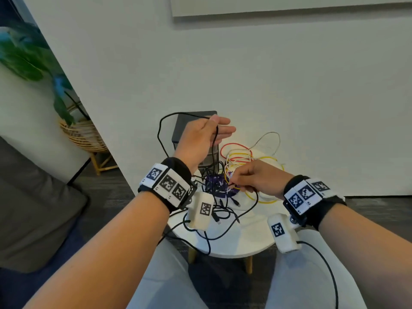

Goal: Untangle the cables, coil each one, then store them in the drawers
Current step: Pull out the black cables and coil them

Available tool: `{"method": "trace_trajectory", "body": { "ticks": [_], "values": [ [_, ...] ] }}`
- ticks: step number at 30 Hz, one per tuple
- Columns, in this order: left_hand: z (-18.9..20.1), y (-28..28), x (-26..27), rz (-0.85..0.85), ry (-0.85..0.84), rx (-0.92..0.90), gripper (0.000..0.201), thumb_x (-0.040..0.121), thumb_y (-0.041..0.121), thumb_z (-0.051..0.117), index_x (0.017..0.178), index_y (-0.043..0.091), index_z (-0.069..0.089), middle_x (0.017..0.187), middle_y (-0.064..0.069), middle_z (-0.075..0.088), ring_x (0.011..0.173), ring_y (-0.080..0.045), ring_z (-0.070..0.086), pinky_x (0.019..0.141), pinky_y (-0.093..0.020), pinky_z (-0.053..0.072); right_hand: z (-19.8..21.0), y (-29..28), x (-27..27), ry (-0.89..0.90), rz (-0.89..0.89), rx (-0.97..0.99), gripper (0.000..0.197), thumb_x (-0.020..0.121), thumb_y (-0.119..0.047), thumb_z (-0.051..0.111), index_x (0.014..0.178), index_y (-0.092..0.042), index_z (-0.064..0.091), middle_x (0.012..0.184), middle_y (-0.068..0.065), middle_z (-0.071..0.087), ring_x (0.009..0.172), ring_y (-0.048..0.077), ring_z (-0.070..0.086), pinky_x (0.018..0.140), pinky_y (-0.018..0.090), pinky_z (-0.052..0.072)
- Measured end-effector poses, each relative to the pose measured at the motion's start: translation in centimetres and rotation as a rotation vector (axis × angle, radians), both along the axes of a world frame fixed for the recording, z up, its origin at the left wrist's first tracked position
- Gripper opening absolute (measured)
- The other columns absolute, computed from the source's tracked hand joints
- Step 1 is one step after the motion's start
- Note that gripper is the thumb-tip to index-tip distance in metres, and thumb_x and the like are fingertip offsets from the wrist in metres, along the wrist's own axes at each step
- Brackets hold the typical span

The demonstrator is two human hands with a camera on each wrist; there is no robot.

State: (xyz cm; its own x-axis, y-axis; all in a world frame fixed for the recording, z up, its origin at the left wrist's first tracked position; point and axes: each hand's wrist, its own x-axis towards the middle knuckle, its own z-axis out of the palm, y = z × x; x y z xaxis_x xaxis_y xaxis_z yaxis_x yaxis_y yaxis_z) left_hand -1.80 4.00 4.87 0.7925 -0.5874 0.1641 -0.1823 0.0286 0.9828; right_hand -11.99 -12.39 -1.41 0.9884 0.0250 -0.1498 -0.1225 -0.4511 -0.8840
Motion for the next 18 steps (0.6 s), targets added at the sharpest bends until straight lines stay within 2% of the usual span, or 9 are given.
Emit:
{"method": "trace_trajectory", "body": {
  "ticks": [4,7,9,11,13,15,18],
  "values": [
    [0.4,1.0,0.4,0.012,0.067,-0.046,0.043,0.112,0.031,0.033,0.127,0.007,0.064,0.114,-0.005,0.076,0.107,-0.014,0.073,0.093,-0.026,0.056,-1.4,-1.2,0.0,0.021,-0.045,-0.15,0.026,0.098,-0.021,0.064,0.079,-0.012,0.079,0.051,-0.01,0.049,0.052,0.006,0.04,0.055,0.017,0.034],
    [0.4,1.5,0.4,0.022,0.088,-0.025,0.041,0.112,0.032,0.034,0.125,0.008,0.065,0.112,-0.004,0.077,0.102,-0.017,0.074,0.084,-0.027,0.059,-1.7,-1.5,0.0,0.084,-0.084,-0.168,0.027,0.093,-0.02,0.067,0.068,-0.017,0.078,0.051,0.001,0.055,0.052,0.016,0.044,0.06,0.027,0.039],
    [0.4,1.4,0.1,0.014,0.116,0.004,0.039,0.112,0.03,0.035,0.123,0.007,0.065,0.109,-0.004,0.078,0.097,-0.019,0.076,0.073,-0.024,0.059,-1.5,-1.0,0.1,0.131,-0.063,-0.228,0.029,0.092,-0.022,0.066,0.068,-0.016,0.079,0.049,0.004,0.059,0.047,0.017,0.048,0.063,0.026,0.043],
    [0.5,0.9,-0.3,-0.001,0.127,0.013,0.038,0.112,0.029,0.036,0.121,0.006,0.065,0.108,-0.006,0.078,0.095,-0.02,0.076,0.07,-0.024,0.06,-1.3,-0.2,0.4,0.162,-0.011,-0.261,0.031,0.095,-0.025,0.065,0.071,-0.01,0.079,0.05,0.003,0.063,0.045,0.014,0.052,0.063,0.02,0.047],
    [0.8,0.3,-0.7,-0.015,0.119,0.011,0.038,0.112,0.028,0.036,0.12,0.005,0.065,0.108,-0.006,0.078,0.095,-0.02,0.076,0.074,-0.027,0.06,-1.0,0.8,0.9,0.199,0.079,-0.212,0.03,0.096,-0.024,0.065,0.077,-0.006,0.079,0.056,0.006,0.067,0.046,0.013,0.055,0.06,0.015,0.047],
    [1.0,-0.2,-0.9,-0.026,0.108,0.01,0.039,0.112,0.029,0.036,0.119,0.005,0.065,0.109,-0.007,0.077,0.096,-0.021,0.076,0.078,-0.029,0.06,-0.9,1.7,1.6,0.266,0.21,-0.175,0.026,0.096,-0.026,0.066,0.08,-0.011,0.079,0.064,0.009,0.069,0.05,0.014,0.056,0.059,0.015,0.044],
    [1.2,-0.6,-1.0,-0.03,0.091,0.017,0.037,0.112,0.029,0.036,0.116,0.008,0.067,0.11,-0.007,0.077,0.096,-0.021,0.076,0.077,-0.028,0.06,-1.0,2.9,2.4,0.358,0.375,-0.257,0.019,0.097,-0.03,0.065,0.09,-0.02,0.079,0.066,0.001,0.065,0.053,0.009,0.05,0.062,0.021,0.039]
  ]
}}
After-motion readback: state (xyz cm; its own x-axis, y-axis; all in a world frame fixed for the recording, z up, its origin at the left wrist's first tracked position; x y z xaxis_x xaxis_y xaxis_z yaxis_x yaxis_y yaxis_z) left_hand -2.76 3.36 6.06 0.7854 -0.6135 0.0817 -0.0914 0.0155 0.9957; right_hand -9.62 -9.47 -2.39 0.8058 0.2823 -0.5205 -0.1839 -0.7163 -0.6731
